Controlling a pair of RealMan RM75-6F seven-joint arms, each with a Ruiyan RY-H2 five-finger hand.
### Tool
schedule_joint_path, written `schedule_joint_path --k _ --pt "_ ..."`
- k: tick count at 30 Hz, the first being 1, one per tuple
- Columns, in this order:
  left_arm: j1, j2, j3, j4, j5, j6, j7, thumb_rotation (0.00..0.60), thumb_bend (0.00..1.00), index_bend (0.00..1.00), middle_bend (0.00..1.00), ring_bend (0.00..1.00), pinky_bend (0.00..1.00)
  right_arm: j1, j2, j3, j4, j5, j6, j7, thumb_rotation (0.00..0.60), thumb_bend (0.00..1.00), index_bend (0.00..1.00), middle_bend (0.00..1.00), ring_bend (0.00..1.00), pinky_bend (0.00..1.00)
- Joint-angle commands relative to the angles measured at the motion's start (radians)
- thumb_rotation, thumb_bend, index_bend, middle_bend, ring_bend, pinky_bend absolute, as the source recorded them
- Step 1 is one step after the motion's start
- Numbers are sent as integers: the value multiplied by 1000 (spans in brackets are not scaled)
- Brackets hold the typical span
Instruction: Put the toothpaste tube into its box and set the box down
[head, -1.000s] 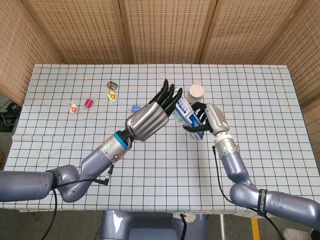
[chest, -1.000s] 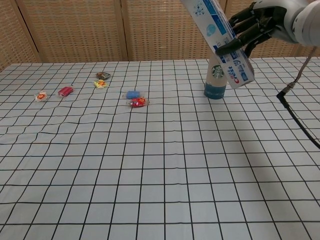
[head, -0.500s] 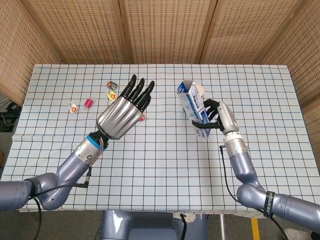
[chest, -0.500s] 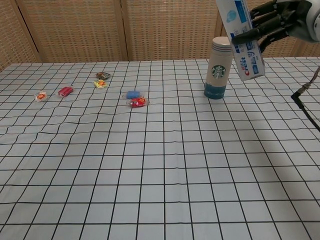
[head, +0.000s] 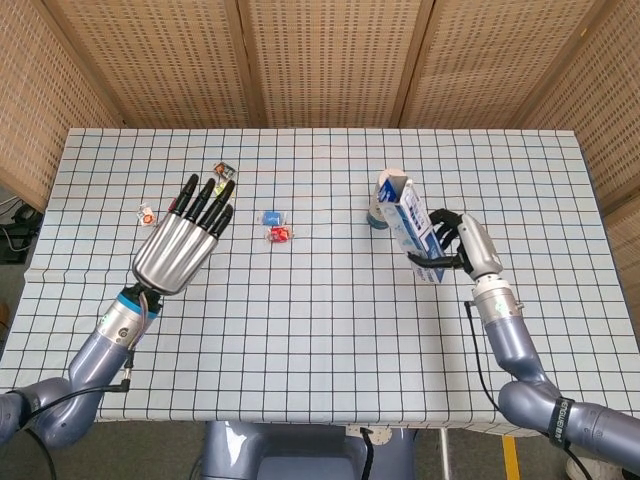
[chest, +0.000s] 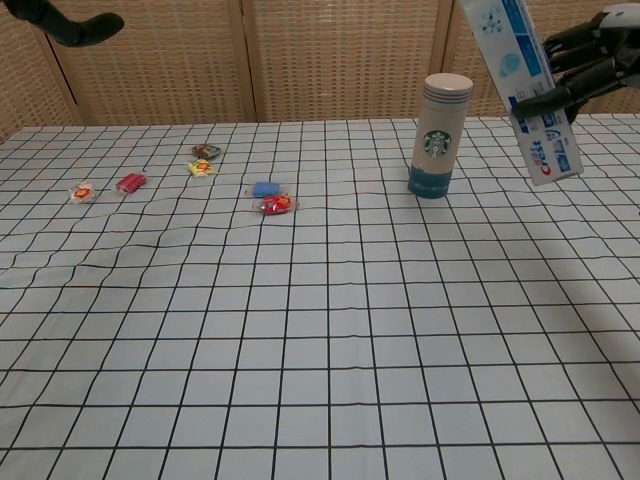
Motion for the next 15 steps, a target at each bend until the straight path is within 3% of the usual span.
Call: schedule_joint_path --k 1,5,15 --pt "47 -14 18 22 5 7 -53 600 443 254 84 120 134 -19 1 -68 53 -86 25 -72 600 330 764 561 574 619" --pt "108 -33 32 30 -13 1 -138 600 443 255 85 120 134 -39 -13 -142 121 -156 49 -155 600 331 764 561 574 619" --pt "205 -85 56 86 49 23 -221 600 443 267 94 125 134 -79 -67 -230 260 -235 105 -291 600 332 764 561 574 619"
